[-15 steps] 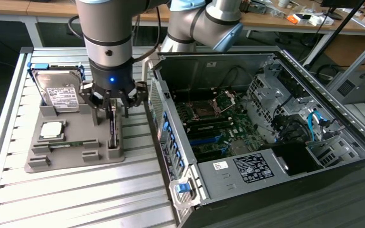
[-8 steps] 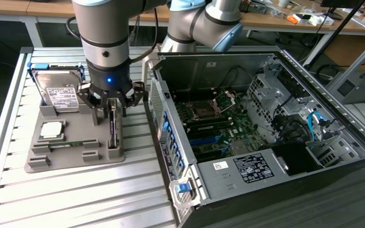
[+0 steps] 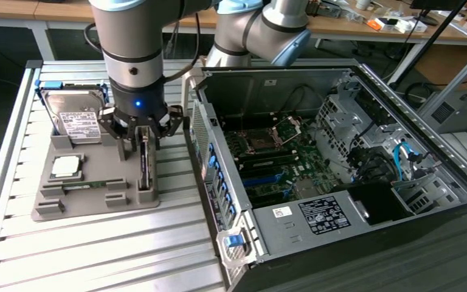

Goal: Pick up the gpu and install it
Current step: 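Pick up the gpu and move the gpu toward the slot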

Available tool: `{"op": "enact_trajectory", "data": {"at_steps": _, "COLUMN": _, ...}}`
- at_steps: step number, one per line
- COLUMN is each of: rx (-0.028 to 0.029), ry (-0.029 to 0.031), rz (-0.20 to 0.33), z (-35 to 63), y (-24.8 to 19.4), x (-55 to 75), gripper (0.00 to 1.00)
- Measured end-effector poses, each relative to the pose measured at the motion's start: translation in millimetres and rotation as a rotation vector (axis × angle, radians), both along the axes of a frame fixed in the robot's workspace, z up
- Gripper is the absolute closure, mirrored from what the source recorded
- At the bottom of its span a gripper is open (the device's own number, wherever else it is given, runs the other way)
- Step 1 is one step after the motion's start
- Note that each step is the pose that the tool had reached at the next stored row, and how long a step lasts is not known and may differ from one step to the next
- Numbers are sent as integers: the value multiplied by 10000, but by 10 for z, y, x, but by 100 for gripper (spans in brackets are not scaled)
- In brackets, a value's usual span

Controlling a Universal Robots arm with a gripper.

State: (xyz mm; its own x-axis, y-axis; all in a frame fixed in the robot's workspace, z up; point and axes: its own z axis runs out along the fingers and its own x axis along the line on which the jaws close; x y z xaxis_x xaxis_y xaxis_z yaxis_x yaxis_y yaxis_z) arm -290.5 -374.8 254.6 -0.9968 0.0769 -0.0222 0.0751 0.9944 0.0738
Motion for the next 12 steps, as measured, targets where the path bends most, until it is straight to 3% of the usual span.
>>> {"op": "enact_trajectory", "data": {"at_steps": 7, "rx": 24, "ry": -3, "rz": -1, "z": -78, "y": 1, "x": -17, "gripper": 52}}
{"op": "enact_trajectory", "data": {"at_steps": 12, "rx": 24, "ry": -1, "rz": 0, "z": -82, "y": 1, "x": -16, "gripper": 52}}
